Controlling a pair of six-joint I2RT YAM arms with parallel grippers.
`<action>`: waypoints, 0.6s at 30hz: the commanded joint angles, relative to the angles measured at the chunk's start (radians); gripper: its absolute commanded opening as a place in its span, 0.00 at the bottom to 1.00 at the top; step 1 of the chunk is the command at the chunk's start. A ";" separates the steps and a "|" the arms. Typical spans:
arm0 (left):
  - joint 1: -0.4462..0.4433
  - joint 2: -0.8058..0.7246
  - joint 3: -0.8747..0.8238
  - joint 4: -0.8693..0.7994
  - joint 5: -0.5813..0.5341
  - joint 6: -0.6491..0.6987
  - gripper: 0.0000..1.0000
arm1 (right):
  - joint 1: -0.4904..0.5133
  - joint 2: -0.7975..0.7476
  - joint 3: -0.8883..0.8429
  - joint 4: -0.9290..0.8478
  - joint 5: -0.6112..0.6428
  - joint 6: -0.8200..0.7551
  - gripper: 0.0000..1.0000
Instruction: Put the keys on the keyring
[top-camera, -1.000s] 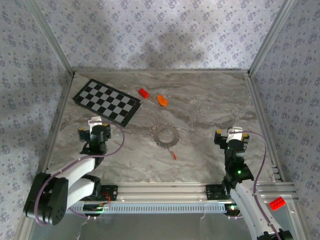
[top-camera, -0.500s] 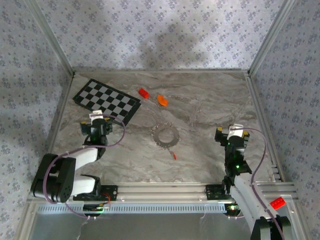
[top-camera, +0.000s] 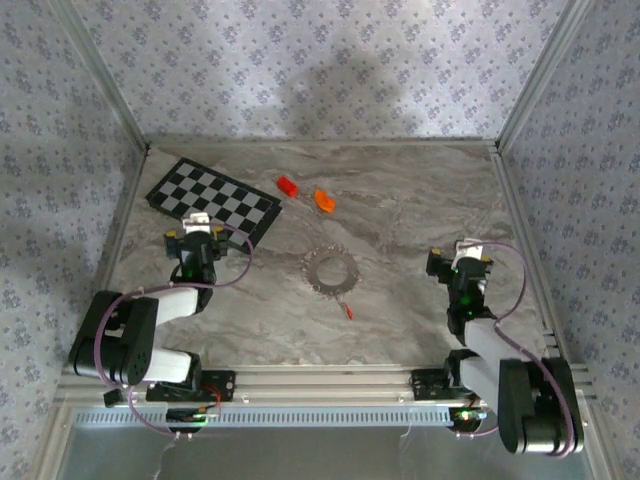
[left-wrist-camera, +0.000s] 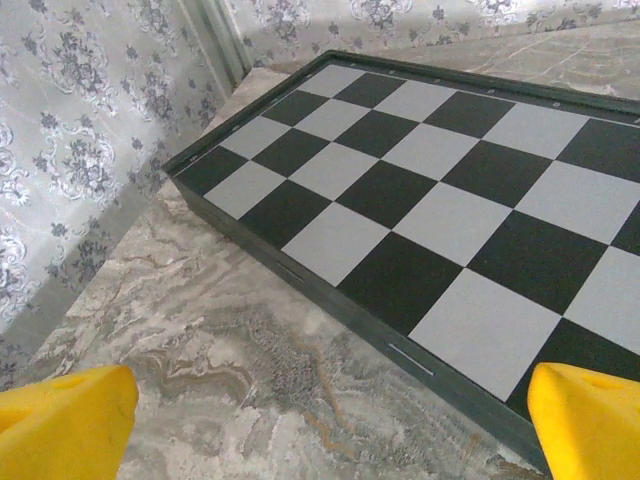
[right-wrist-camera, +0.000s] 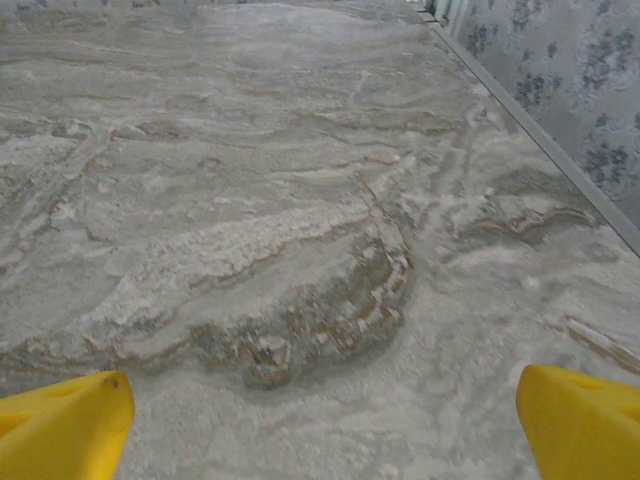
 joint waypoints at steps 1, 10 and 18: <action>0.018 0.050 0.004 0.127 0.026 0.039 1.00 | -0.007 0.069 0.050 0.144 -0.038 -0.020 1.00; 0.140 0.110 0.001 0.159 0.203 -0.054 1.00 | -0.010 0.209 0.121 0.198 -0.055 -0.037 1.00; 0.180 0.158 0.038 0.131 0.256 -0.080 0.99 | -0.013 0.348 0.118 0.375 -0.085 -0.067 1.00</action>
